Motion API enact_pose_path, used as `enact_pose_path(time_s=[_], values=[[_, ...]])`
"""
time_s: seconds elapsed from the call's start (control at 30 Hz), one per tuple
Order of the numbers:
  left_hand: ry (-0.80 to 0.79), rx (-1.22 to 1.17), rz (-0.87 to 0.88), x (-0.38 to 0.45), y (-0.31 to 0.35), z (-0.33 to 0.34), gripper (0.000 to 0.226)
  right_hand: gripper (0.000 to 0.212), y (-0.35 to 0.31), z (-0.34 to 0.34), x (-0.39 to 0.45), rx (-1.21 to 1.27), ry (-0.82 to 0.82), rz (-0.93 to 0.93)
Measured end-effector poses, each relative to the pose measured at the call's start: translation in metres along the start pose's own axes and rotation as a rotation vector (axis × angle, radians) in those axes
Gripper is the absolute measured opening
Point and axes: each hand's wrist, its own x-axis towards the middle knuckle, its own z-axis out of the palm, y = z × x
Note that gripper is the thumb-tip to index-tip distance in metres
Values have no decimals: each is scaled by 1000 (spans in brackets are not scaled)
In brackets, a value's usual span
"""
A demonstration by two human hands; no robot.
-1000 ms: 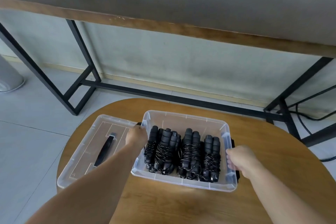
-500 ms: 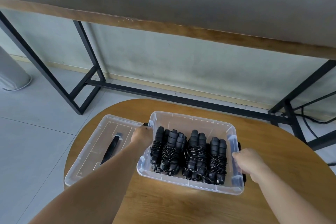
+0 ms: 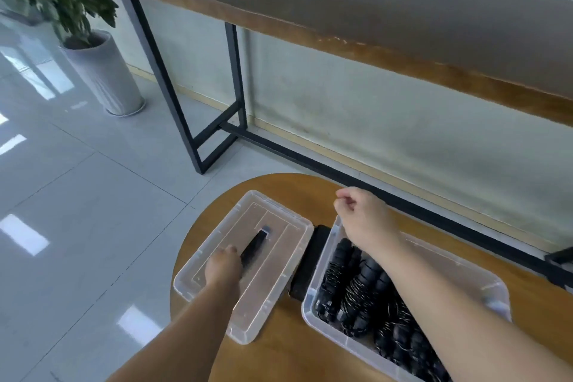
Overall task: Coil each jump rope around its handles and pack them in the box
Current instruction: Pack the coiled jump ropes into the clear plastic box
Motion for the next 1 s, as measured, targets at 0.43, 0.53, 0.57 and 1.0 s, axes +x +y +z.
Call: enact_pose_path(time_s=[0.43, 0.53, 0.57, 1.0], values=[[352, 180, -443, 63, -40, -46, 67, 41, -34, 173, 133, -372, -466, 127], [315, 190, -525, 77, -59, -47, 63, 51, -20, 200, 145, -412, -470, 214], [311, 163, -544, 79, -63, -46, 62, 54, -16, 205, 148, -431, -482, 235], [362, 28, -343, 87, -53, -61, 51, 53, -14, 202, 158, -356, -480, 265]])
